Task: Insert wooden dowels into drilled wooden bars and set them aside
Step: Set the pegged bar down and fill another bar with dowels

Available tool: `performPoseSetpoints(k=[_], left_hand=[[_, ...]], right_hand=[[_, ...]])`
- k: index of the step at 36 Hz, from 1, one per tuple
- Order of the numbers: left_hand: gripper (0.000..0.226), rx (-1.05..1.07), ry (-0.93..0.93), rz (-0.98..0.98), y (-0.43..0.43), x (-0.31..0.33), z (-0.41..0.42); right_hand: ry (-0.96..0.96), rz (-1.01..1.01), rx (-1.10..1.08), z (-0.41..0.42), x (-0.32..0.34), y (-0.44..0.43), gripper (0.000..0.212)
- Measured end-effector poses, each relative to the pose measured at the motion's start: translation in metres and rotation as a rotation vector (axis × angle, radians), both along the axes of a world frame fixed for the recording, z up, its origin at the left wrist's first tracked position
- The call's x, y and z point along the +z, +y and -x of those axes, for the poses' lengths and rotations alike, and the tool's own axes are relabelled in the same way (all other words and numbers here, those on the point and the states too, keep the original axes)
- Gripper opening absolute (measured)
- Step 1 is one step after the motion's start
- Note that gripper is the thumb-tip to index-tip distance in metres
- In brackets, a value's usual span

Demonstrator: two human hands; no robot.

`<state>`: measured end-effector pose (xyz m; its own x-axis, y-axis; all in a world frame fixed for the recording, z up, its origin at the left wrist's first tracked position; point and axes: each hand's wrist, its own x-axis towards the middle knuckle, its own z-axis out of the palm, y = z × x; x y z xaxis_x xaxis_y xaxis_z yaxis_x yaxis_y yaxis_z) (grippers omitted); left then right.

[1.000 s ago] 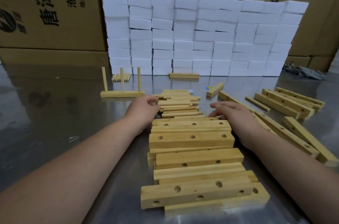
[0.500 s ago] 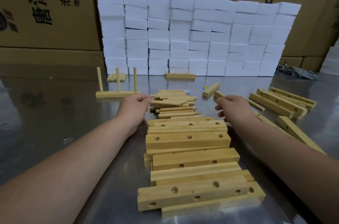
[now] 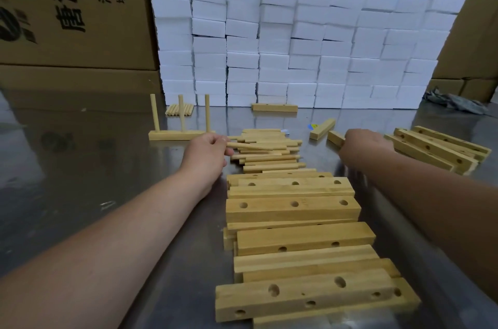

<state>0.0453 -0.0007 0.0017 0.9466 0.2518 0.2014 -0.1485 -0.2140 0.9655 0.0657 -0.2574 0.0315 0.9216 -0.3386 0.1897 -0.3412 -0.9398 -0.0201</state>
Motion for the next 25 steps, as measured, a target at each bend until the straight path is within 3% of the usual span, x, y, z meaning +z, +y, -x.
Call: performPoseSetpoints(k=[5,7,9,10,12,16,20,25], left_hand=[[0.021,-0.009,0.009,0.037,0.001,0.001,0.001],[0.020,-0.017,0.015,0.044,0.001,0.001,0.001],[0.019,-0.025,0.020,0.043,0.001,0.001,0.002],[0.019,-0.026,0.020,0.042,0.001,0.001,0.002],[0.018,-0.028,0.021,0.037,0.001,0.002,0.003],[0.019,-0.031,0.018,0.028,-0.001,0.003,0.005],[0.019,-0.033,0.013,0.023,0.000,0.004,0.007],[0.019,-0.043,0.020,0.031,0.000,0.003,0.005]], right_hand=[[-0.210,-0.312,0.194,0.017,0.015,0.015,0.035],[-0.267,-0.466,0.382,0.039,0.029,0.025,0.030],[-0.185,-0.601,0.611,0.073,0.044,0.033,0.022],[-0.075,-0.596,0.695,0.091,0.051,0.037,0.023],[0.131,-0.452,0.771,0.117,0.059,0.042,0.046],[0.294,-0.283,0.765,0.129,0.052,0.049,0.072],[0.382,-0.309,0.797,0.126,0.045,0.047,0.073],[0.275,-0.307,0.831,0.124,0.037,0.049,0.058]])
